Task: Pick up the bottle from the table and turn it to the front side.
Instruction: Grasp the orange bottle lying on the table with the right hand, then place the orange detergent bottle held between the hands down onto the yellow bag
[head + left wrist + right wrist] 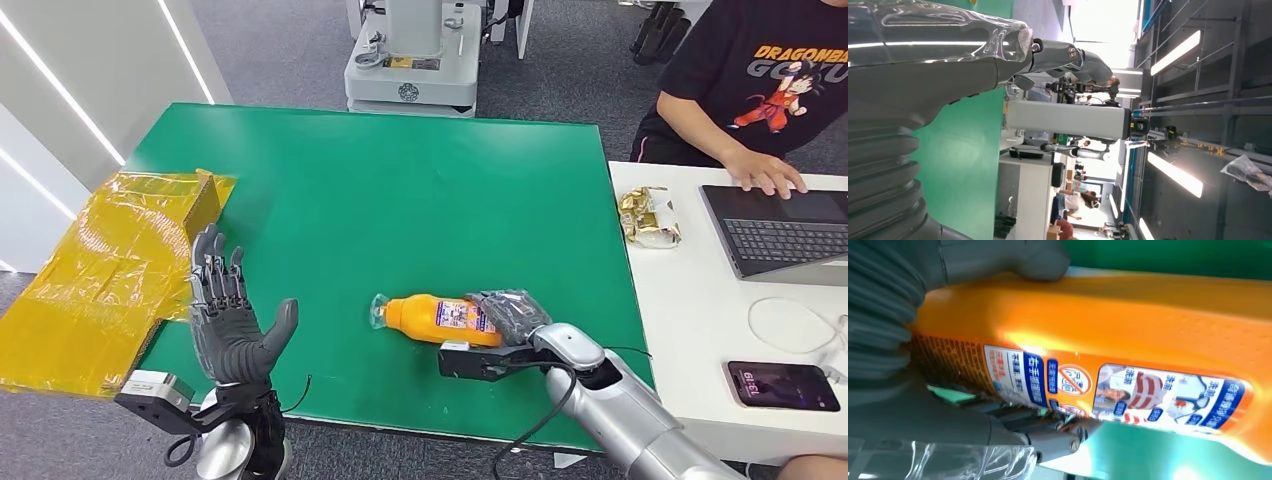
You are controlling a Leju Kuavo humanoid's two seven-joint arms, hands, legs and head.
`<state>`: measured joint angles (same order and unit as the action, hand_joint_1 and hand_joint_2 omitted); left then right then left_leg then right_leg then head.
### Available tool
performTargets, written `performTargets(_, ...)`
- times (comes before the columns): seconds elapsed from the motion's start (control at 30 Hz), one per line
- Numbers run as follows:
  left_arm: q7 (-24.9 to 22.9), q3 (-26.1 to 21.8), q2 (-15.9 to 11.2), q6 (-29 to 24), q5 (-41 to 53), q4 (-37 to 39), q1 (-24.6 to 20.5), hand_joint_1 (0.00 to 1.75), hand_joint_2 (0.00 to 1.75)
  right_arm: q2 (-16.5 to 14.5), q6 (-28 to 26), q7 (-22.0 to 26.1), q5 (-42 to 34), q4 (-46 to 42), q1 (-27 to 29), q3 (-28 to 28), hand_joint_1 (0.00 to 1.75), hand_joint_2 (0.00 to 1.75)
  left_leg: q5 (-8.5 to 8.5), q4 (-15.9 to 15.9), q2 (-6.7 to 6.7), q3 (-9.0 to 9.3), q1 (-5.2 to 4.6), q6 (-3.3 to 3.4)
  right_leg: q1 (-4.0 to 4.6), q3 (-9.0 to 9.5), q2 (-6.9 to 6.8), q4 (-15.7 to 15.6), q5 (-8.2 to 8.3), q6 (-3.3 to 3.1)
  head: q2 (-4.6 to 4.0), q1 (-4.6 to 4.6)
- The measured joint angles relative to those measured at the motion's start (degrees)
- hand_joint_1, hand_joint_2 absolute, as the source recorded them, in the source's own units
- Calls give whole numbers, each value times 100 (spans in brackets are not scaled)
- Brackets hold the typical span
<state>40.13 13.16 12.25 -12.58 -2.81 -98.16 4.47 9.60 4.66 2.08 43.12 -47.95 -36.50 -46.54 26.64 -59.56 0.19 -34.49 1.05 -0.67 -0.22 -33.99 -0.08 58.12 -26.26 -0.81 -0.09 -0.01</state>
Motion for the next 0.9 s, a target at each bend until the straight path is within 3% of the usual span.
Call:
performTargets(0.27,0,0,1,-270,145,0,0,0,175,-284,-1168,41,-291,-789,670,814,175,175,0,2,-2,-2,1,0,0,-2,-3,0,-2,1,0,0)
performTargets(0.43,-1,1,2,-301,132,0,1,0,175,-425,-1528,118,-340,-1152,964,1155,175,175,0,1,-2,-2,0,0,0,-2,-2,0,-2,1,0,0)
performTargets(0.63,-1,11,1,-280,-37,0,1,0,175,-702,-2571,781,-491,-1513,1351,1499,175,175,0,1,-1,-2,0,0,0,-3,-2,0,-2,1,0,0)
performTargets(0.77,-17,79,-16,-157,-309,27,3,0,175,-811,-2904,1376,-714,-1606,1450,1552,175,175,0,2,-1,-2,0,0,0,-3,-1,0,-2,1,0,0)
performTargets(0.9,-64,141,-42,-115,-396,80,4,0,175,-846,-2998,1604,-795,-1612,1468,1552,175,175,0,2,0,-2,0,0,0,-3,-1,0,-2,1,0,0)
